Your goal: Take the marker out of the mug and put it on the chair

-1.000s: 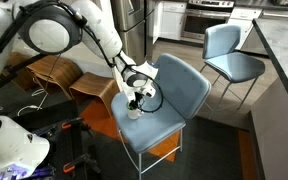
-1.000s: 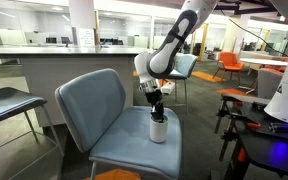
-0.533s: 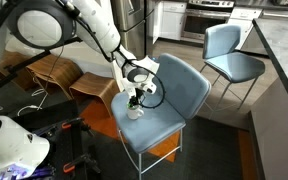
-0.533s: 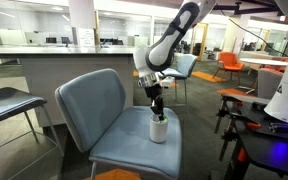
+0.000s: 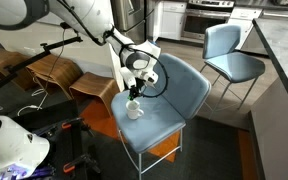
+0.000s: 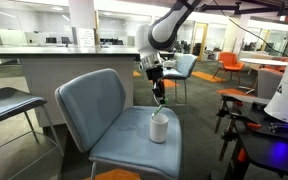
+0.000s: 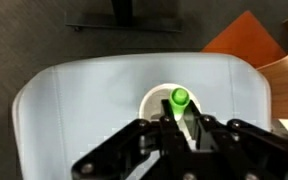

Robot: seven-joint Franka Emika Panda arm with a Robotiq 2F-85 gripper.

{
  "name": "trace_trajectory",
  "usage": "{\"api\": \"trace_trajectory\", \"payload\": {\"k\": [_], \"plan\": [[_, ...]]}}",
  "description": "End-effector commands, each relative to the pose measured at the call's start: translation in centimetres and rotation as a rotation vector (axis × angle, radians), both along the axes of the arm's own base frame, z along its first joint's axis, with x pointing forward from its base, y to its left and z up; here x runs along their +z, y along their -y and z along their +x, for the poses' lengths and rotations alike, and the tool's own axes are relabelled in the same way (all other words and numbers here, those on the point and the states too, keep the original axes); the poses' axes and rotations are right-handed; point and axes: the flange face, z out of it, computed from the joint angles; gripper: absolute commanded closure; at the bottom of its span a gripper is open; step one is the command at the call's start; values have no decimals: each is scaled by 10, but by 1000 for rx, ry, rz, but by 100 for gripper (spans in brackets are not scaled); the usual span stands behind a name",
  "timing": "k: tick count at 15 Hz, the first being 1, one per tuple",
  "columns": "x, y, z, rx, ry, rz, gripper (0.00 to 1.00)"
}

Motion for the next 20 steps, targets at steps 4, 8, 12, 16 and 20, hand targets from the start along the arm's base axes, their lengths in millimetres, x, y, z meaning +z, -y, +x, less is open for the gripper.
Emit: {"api": "trace_trajectory", "payload": {"k": [4, 8, 12, 16, 20], "plan": [[50, 8, -4, 14, 87, -18, 95], [39, 1, 12, -43, 195, -37, 95], [6, -26, 21, -82, 252, -56, 95], [-19, -71, 26, -85, 295, -72, 95], [-41, -102, 33, -129, 290, -108, 95]]}}
